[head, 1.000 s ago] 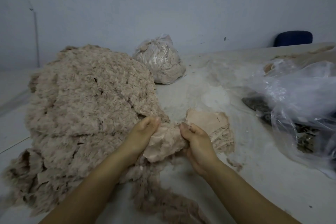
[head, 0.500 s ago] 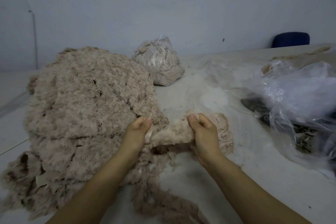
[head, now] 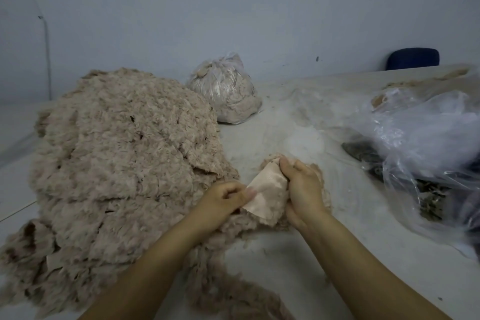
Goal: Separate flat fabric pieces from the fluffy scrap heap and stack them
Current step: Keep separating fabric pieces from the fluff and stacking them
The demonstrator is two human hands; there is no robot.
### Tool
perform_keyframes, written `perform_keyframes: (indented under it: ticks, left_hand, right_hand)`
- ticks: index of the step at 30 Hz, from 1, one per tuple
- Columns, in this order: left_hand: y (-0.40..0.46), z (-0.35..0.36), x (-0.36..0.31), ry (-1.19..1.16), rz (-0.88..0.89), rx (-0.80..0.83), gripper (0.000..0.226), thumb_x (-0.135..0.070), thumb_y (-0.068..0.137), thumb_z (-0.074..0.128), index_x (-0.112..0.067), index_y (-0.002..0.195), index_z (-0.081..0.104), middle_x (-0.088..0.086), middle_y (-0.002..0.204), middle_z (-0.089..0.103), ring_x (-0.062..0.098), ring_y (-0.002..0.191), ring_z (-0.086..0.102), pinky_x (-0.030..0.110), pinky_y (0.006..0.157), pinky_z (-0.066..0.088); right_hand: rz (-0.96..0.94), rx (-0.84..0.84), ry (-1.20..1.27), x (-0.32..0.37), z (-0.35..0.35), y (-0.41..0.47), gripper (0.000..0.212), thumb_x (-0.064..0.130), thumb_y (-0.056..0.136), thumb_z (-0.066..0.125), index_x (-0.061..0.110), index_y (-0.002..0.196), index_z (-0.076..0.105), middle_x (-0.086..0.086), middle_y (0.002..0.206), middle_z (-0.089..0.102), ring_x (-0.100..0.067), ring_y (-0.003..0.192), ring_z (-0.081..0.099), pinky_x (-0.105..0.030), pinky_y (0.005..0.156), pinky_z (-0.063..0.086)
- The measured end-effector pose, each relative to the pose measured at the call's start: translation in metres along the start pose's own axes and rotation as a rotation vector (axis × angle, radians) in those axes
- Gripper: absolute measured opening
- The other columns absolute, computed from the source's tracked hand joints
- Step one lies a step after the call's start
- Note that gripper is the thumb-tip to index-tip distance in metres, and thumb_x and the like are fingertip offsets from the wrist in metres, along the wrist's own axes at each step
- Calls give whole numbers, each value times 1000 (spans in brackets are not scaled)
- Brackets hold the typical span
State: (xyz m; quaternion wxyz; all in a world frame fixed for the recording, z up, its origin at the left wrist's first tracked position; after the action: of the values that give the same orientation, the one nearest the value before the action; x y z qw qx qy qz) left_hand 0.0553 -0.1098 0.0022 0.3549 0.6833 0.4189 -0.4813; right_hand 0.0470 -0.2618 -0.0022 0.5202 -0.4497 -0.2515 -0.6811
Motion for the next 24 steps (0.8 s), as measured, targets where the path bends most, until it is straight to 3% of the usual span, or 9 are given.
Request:
perform_keyframes:
  ticks: [3, 7, 9, 13, 16, 19, 21, 22, 24]
  left_hand:
    - [0, 0, -5, -43, 29, -6, 22, -20, 89, 59, -7, 72, 59, 8, 69, 45, 16, 65, 40, 16, 55, 33]
    - [-4, 6, 2, -100, -45, 164, 24, -31, 83, 61, -7, 82, 58, 2, 71, 50, 14, 64, 44, 20, 56, 36]
    - [-7, 9, 6, -130, -78, 183, 21, -18, 80, 72, -13, 73, 52, -5, 62, 48, 8, 55, 42, 19, 50, 35]
    - [-2, -9, 9, -342, -135, -114, 28, 14, 74, 48, -13, 67, 46, 3, 59, 44, 8, 43, 40, 18, 39, 31]
    - [4, -9, 14, -750, -258, -174, 8, -3, 84, 51, -6, 80, 57, 12, 72, 58, 20, 65, 58, 28, 60, 49]
    - [4, 2, 14, -768, -333, -92, 29, -25, 82, 63, 2, 93, 60, 23, 92, 61, 35, 91, 61, 38, 85, 53]
    - [4, 3, 13, -638, -299, -110, 19, -17, 81, 63, 0, 88, 59, 19, 78, 57, 22, 60, 58, 22, 53, 49]
    - [3, 2, 14, -600, -291, -120, 12, -15, 83, 61, -5, 80, 55, 10, 65, 51, 10, 42, 44, 15, 37, 35]
    - [2, 1, 14, -555, -274, -98, 20, -25, 86, 56, -11, 74, 49, -1, 53, 43, 2, 33, 26, 10, 31, 19]
  right_hand:
    - [24, 77, -100, 2, 0, -1, 18, 21, 91, 63, 3, 88, 63, -10, 76, 68, -21, 68, 66, -31, 60, 54]
    - [47, 231, -324, 1, 8, -8, 14, 20, 83, 72, 8, 87, 70, -10, 82, 73, -22, 71, 71, -32, 63, 57]
    - [14, 190, -375, 3, 6, -7, 8, 16, 83, 71, 10, 84, 67, -9, 81, 71, -21, 72, 68, -36, 68, 56]
    - [62, 240, -319, -2, 8, -10, 11, 2, 85, 64, 11, 83, 57, -5, 71, 59, -16, 62, 56, -33, 59, 44]
    - [69, 348, -301, -10, 16, -18, 13, -1, 84, 63, 9, 82, 56, -4, 66, 57, -15, 58, 54, -26, 52, 43]
    - [6, 375, -320, -14, 21, -22, 12, 11, 86, 68, 10, 84, 56, -1, 66, 56, -12, 60, 53, -24, 53, 44]
    - [-114, 290, -421, -10, 17, -17, 21, 21, 91, 63, 11, 75, 54, 2, 61, 50, -11, 59, 45, -27, 55, 39]
    - [-180, 222, -478, -5, 12, -14, 25, 23, 94, 58, 13, 71, 55, 4, 61, 51, -9, 61, 45, -28, 60, 38]
    - [-282, 124, -561, 5, 4, -10, 29, 25, 97, 52, 18, 70, 61, 0, 67, 59, -7, 67, 50, -29, 69, 41]
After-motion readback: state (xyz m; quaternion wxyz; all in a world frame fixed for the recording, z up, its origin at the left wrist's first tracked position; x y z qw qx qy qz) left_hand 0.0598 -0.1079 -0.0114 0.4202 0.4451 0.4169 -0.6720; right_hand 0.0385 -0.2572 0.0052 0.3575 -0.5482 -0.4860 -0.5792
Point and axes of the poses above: each hand's wrist, its own y-axis towards the middle knuckle, its own z-axis out of the palm, x = y × z, the point moved 8 cm from there along y, towards the middle knuckle
